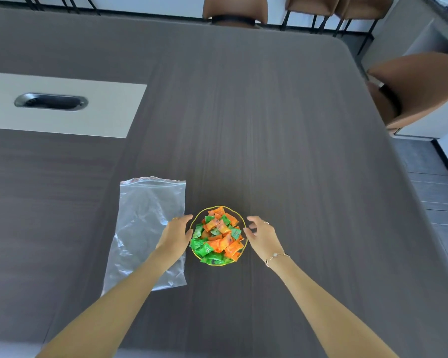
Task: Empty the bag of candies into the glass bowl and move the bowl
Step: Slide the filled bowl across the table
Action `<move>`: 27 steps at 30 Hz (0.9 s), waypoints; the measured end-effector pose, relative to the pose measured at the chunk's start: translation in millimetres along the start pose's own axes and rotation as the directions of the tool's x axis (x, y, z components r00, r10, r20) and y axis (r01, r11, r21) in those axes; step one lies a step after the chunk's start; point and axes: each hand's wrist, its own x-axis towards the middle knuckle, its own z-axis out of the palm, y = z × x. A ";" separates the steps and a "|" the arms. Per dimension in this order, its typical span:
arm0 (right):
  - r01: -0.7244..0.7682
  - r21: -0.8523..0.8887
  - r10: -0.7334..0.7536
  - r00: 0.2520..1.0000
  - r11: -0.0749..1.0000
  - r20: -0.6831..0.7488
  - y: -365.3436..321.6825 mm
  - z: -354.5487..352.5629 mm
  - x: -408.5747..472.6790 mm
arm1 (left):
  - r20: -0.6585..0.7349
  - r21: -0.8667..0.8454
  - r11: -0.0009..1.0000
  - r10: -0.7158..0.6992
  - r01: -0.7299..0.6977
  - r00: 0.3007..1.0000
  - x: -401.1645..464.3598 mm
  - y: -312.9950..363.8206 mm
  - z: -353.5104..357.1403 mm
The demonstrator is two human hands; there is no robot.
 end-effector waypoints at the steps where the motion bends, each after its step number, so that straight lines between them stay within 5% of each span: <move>1: -0.009 0.005 0.009 1.000 1.000 0.012 0.9 3.2 1.5 | 0.017 -0.031 0.999 -0.018 0.019 1.000 1.4 -0.6 1.0; 5: -0.057 0.044 0.054 0.997 0.997 0.063 3.3 8.0 1.9 | 0.069 -0.188 0.977 -0.091 0.103 0.993 3.9 1.5 2.0; 13: -0.156 0.238 0.140 0.987 0.959 0.082 0.1 9.8 1.0 | 0.036 -0.219 0.972 -0.083 0.089 0.996 0.7 7.5 3.6; 27: -0.023 0.264 0.037 0.998 0.964 -0.050 -41.1 -80.5 3.4 | 0.029 -0.328 0.944 0.055 -0.043 0.998 3.6 95.0 -65.8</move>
